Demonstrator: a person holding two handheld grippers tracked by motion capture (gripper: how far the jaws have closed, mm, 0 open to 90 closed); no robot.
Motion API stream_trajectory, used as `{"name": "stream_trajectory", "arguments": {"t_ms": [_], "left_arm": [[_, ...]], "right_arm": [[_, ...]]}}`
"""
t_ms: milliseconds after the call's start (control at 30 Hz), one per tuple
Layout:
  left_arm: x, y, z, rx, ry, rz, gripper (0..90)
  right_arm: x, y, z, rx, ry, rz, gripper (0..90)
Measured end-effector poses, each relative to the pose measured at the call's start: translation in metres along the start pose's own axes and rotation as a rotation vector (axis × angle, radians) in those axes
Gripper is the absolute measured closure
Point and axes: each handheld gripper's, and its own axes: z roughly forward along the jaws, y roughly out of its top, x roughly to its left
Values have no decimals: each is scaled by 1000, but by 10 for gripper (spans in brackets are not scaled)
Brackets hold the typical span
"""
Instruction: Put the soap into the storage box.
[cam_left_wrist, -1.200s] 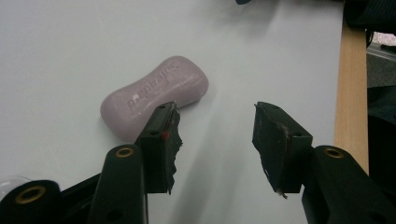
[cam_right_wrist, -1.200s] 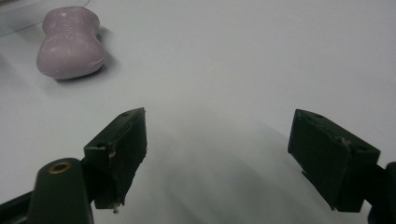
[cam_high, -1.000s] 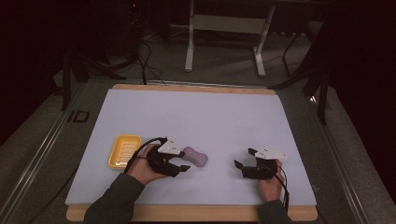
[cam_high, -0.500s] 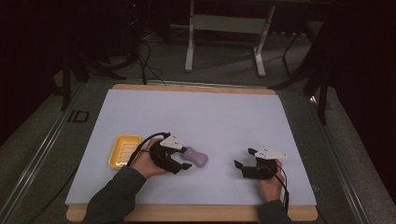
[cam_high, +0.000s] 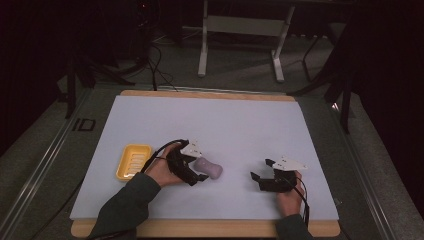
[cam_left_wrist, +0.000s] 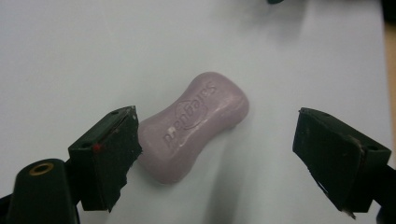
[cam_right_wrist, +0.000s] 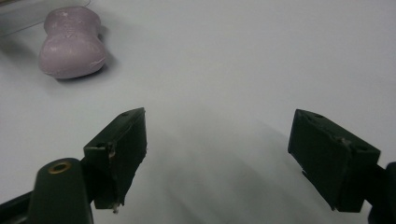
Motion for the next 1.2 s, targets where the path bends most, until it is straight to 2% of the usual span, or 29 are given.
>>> {"name": "stream_trajectory", "arguments": {"t_ms": [433,833,1200], "left_arm": [[12,2,20,62,-6,3,147],[20,3,35,103,-30,3,151],[22,-2,39,155,-22,8,182]], "right_arm": [[0,0,1,4,4,-7,191],[0,0,1,7,5,-9,191],[1,1,2,15,7,-10,191]]}}
